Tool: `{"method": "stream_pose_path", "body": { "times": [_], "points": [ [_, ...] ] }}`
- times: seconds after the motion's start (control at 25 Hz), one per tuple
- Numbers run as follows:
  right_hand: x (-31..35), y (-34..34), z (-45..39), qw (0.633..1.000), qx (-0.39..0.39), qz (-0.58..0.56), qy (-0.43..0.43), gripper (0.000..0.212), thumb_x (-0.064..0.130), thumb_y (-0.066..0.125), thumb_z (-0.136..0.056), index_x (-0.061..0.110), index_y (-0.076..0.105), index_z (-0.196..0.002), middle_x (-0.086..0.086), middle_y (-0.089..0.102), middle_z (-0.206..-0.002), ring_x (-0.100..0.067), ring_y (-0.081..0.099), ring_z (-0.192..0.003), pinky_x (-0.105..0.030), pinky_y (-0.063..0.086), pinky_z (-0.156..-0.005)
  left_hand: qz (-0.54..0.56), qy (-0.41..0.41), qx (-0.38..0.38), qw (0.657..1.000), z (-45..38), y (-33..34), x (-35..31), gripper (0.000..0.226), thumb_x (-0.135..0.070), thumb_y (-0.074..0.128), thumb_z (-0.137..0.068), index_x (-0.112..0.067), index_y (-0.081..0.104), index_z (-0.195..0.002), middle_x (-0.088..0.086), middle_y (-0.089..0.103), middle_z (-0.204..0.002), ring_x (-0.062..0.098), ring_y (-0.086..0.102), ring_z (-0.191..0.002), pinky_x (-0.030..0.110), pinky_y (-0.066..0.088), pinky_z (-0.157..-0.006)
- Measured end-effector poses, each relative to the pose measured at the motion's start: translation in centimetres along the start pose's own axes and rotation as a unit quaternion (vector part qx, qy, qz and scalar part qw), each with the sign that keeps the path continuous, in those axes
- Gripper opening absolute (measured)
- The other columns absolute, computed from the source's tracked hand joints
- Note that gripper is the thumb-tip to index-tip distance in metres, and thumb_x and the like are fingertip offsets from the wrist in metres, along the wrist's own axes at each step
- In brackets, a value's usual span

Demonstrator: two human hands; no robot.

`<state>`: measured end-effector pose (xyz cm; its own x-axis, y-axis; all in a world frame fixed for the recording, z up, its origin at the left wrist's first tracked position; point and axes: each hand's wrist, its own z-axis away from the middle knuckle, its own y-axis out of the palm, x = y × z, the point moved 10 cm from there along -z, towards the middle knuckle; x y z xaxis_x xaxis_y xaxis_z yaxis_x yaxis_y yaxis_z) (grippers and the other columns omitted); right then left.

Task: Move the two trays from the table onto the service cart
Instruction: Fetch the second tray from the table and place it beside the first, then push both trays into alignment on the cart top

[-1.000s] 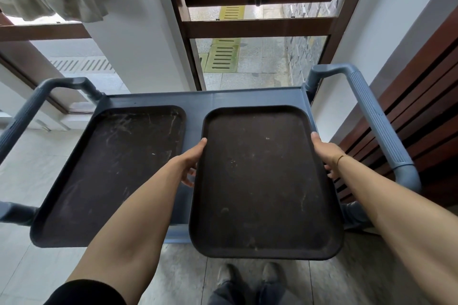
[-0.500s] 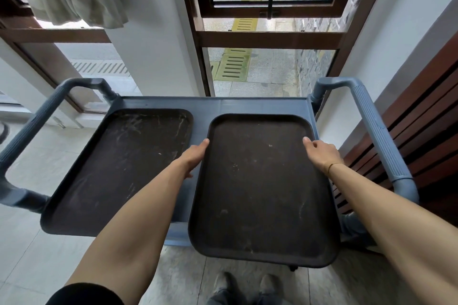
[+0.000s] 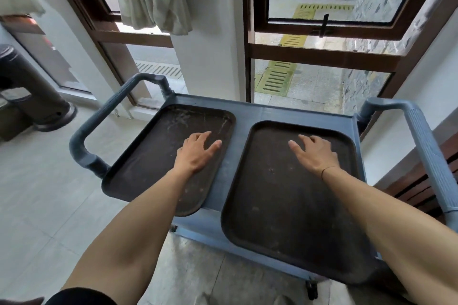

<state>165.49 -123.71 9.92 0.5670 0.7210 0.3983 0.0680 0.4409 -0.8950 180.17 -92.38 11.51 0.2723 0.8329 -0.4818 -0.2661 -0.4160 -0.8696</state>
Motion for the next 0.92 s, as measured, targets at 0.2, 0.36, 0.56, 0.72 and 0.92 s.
{"method": "stream_pose_path", "body": {
  "times": [0.2,0.36,0.56,0.72,0.92],
  "points": [
    [9.2,2.9,1.2,0.997,0.009,0.038,-0.073,0.07,0.068,0.027,-0.094,0.031,0.029,-0.153,-0.008,0.02,-0.163,-0.031,0.007,-0.15,-0.058,0.022,-0.115,-0.119,0.046,-0.033,0.991,1.6,-4.5,6.6,0.078,-0.075,0.031,-0.089,-0.035,0.023,-0.155,0.002,0.023,-0.163,0.021,0.016,-0.15,0.05,0.014,-0.12],
    [17.4,7.6,3.0,0.99,0.019,0.075,-0.114,0.073,0.071,0.023,-0.093,0.033,0.023,-0.154,-0.006,0.014,-0.165,-0.03,0.001,-0.151,-0.056,0.017,-0.118,-0.189,0.087,-0.032,0.978,2.0,-7.7,13.2,0.086,-0.083,0.02,-0.083,-0.038,0.014,-0.156,-0.004,0.011,-0.166,0.017,0.001,-0.152,0.05,0.003,-0.121],
    [24.2,12.4,4.6,0.991,0.019,0.087,-0.1,0.075,0.073,0.021,-0.091,0.035,0.02,-0.155,-0.004,0.011,-0.166,-0.029,0.0,-0.151,-0.055,0.013,-0.119,-0.183,0.103,-0.016,0.977,0.7,-11.0,20.4,0.09,-0.086,0.017,-0.079,-0.039,0.014,-0.156,-0.004,0.012,-0.166,0.017,0.003,-0.152,0.052,0.005,-0.121],
    [27.5,13.8,6.1,0.992,0.011,0.096,-0.077,0.073,0.072,0.022,-0.092,0.035,0.021,-0.155,-0.003,0.012,-0.165,-0.029,0.001,-0.151,-0.055,0.014,-0.119,-0.173,0.132,0.012,0.976,-0.2,-12.0,23.6,0.088,-0.084,0.022,-0.082,-0.038,0.016,-0.156,-0.005,0.014,-0.166,0.017,0.004,-0.152,0.051,0.005,-0.121],
    [29.8,14.4,7.7,0.992,0.005,0.11,-0.066,0.072,0.071,0.023,-0.093,0.035,0.021,-0.155,-0.002,0.013,-0.165,-0.027,0.002,-0.151,-0.052,0.014,-0.119,-0.158,0.157,0.037,0.974,-1.2,-11.6,25.1,0.091,-0.087,0.019,-0.079,-0.038,0.015,-0.156,-0.004,0.013,-0.166,0.017,0.005,-0.152,0.05,0.005,-0.121]
  ]
}}
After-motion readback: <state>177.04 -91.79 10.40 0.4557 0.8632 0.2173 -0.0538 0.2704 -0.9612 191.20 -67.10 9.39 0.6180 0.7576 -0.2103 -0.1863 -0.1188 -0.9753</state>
